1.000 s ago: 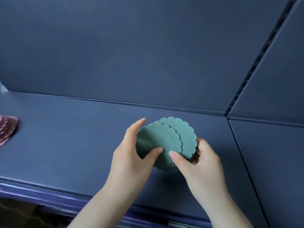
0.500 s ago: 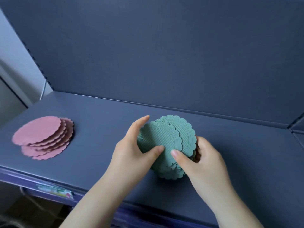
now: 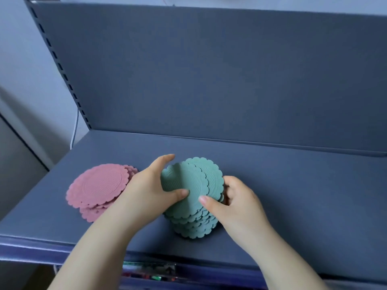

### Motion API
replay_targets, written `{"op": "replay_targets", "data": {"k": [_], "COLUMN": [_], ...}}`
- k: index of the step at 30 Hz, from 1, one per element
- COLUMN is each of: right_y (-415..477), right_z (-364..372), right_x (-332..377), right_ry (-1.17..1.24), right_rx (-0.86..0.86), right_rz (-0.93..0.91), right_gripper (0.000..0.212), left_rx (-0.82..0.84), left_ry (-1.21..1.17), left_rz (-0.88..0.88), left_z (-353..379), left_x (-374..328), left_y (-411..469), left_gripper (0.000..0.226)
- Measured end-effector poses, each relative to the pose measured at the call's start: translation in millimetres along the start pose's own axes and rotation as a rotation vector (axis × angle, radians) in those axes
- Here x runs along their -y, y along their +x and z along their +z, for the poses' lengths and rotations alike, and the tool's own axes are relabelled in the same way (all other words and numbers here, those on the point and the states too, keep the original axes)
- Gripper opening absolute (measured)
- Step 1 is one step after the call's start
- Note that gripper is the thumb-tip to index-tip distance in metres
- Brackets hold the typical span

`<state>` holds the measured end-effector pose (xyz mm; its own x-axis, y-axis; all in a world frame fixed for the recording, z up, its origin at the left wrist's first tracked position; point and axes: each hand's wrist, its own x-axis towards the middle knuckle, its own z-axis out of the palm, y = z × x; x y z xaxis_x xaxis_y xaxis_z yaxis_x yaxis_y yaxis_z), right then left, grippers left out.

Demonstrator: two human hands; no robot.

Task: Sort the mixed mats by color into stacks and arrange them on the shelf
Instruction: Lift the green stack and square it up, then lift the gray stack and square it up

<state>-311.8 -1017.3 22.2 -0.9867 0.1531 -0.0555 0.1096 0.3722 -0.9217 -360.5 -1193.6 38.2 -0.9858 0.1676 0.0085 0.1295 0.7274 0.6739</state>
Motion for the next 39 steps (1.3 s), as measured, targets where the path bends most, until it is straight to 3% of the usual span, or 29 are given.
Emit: {"op": "replay_targets", "data": {"k": [18, 20, 24, 33, 36, 39], "right_y": [11.8, 13.3, 21.9, 7.2, -12.6, -38.2], "right_z": [35.2, 34.4, 26.4, 13.0, -7.2, -41.3], "right_x": [8.3, 8.1, 3.8, 5.2, 3.8, -4.5], "right_ry": [-0.258, -0.344, -0.486, -0.666, -0.688, -0.712], "right_rx": [0.030, 0.028, -0.015, -0.012, -0.004, -0.007], "right_rz": [0.104, 0.099, 0.042, -0.262, -0.340, -0.373], "right_gripper": [0.032, 0.043, 0.095, 0.059, 0.053, 0.050], "left_rx": [0.145, 0.082, -0.039, -0.261, -0.243, -0.256], "left_ry": [0.320, 0.384, 0.427, 0.459, 0.452, 0.456], "left_rz": [0.037, 0.074, 0.198, 0.401, 0.412, 0.467], "left_z": [-12.2, -10.3, -4.6, 16.4, 30.7, 56.0], "left_x": [12.7, 14.4, 20.5, 24.1, 2.6, -28.8], "left_y": [22.2, 22.0, 18.0, -4.1, -26.3, -51.8], "left_gripper": [0.074, 0.074, 0.061, 0.020, 0.035, 0.036]}}
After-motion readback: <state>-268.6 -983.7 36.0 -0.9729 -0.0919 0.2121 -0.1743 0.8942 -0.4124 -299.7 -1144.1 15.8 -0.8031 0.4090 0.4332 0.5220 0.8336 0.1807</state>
